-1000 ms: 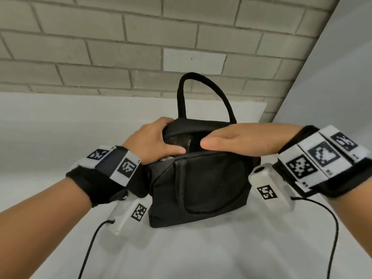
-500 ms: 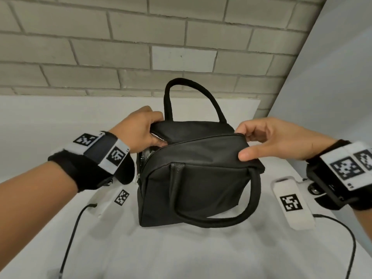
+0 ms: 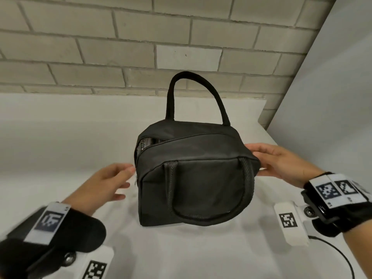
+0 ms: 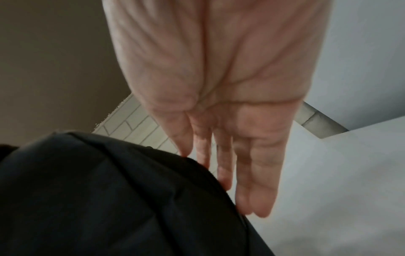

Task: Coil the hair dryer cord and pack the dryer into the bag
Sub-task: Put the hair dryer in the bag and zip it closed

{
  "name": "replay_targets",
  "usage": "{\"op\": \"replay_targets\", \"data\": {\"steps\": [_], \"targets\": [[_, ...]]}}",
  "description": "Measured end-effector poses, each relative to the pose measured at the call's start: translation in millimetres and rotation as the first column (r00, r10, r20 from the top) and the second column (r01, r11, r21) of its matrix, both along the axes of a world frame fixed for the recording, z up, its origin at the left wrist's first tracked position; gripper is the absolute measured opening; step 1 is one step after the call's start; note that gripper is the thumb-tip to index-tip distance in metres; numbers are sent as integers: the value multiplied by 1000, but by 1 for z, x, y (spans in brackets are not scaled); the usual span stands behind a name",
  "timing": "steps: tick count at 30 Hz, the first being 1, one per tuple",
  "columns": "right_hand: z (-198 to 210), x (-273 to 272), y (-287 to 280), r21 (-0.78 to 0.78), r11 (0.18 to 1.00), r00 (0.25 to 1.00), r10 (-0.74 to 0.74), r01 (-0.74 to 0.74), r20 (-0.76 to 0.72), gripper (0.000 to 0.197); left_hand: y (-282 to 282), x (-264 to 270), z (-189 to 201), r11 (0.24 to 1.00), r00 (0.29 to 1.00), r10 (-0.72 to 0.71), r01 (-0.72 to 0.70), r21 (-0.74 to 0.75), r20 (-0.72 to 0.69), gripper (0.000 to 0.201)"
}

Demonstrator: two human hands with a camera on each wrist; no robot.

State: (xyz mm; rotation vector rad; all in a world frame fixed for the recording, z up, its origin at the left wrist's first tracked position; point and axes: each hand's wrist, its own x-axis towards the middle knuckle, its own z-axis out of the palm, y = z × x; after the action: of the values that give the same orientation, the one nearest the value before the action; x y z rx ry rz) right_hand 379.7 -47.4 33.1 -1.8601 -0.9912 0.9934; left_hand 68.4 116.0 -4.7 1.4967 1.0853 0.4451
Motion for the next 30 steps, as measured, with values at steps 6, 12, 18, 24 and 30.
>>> {"op": "replay_targets", "data": {"steps": [6, 12, 18, 24, 30], "targets": [[-13, 0, -5, -145, 989, 1000, 6, -2, 28, 21, 2, 5, -26, 994, 999, 23, -19, -111, 40, 20], [-13, -7, -12, 14, 993, 993, -116, 116, 4, 28, -1, 5, -22, 992, 994, 75, -66, -103, 79, 9], [-31, -39, -15, 130, 992, 948, 44, -3, -317, 78, -10, 11, -15, 991, 993, 103, -97, -96, 60, 1], [-20, -39, -21, 162, 983, 993, -78, 91, -88, 99, -7, 10, -15, 988, 993, 104, -96, -122, 60, 7], [56, -86, -4, 365, 905, 821, -32, -217, 570, 56, -3, 7, -12, 969, 998, 58, -47, -243, 38, 19]]}}
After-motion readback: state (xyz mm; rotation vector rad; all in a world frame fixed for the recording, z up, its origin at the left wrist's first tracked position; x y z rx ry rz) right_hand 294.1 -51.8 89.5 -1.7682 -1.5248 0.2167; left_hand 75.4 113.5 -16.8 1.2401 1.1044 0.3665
